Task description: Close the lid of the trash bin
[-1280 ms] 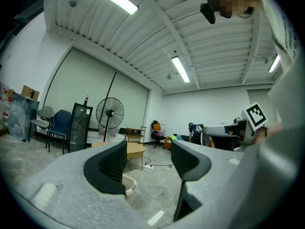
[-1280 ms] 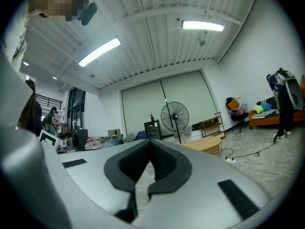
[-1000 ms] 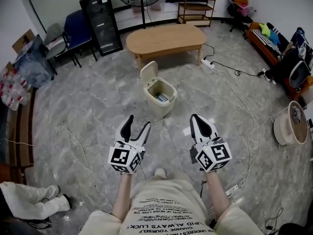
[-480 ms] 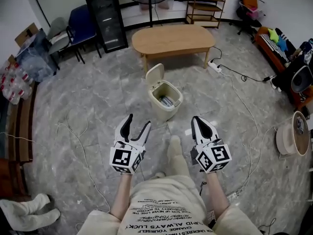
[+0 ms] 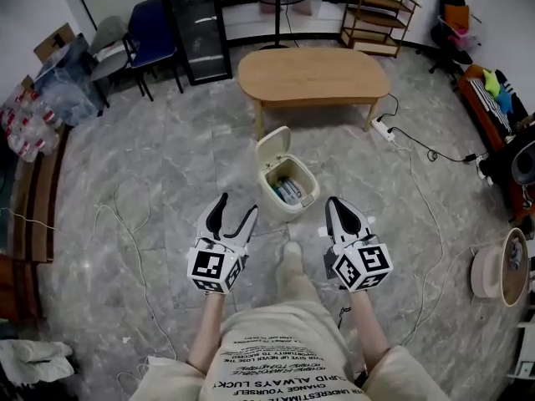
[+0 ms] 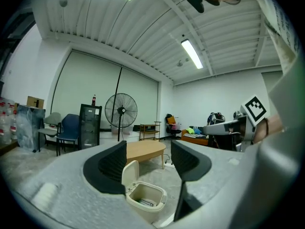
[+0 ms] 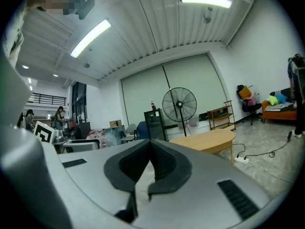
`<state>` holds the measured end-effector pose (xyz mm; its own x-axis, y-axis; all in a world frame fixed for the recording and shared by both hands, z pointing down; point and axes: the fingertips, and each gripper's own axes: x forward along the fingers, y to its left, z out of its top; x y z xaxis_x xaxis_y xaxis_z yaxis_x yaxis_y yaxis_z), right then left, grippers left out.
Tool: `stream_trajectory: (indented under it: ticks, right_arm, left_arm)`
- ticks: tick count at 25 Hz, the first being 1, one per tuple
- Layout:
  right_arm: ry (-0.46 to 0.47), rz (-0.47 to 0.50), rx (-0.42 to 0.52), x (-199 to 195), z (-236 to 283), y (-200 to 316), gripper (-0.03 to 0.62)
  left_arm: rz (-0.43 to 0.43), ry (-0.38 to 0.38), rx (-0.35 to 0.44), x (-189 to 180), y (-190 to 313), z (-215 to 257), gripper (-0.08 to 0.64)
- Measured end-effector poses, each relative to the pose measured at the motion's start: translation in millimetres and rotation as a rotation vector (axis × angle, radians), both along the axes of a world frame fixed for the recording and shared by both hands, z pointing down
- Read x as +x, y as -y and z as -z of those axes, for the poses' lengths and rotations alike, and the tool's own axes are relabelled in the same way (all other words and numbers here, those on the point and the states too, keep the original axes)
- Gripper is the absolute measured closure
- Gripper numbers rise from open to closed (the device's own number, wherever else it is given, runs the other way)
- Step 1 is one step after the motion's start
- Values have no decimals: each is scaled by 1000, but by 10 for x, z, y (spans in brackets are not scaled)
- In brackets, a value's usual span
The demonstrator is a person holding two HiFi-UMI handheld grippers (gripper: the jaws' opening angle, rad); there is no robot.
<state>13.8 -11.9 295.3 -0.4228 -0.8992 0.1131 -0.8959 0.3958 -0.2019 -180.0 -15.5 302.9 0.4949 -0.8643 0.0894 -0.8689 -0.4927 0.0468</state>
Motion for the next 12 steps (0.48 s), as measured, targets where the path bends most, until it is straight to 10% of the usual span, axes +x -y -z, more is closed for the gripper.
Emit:
stream_trajectory:
  ticks: [12]
  right_arm:
    - [29,158,-65,181,-111,1487,588]
  left_arm:
    - [98,48,-42,408,1278,-39,272]
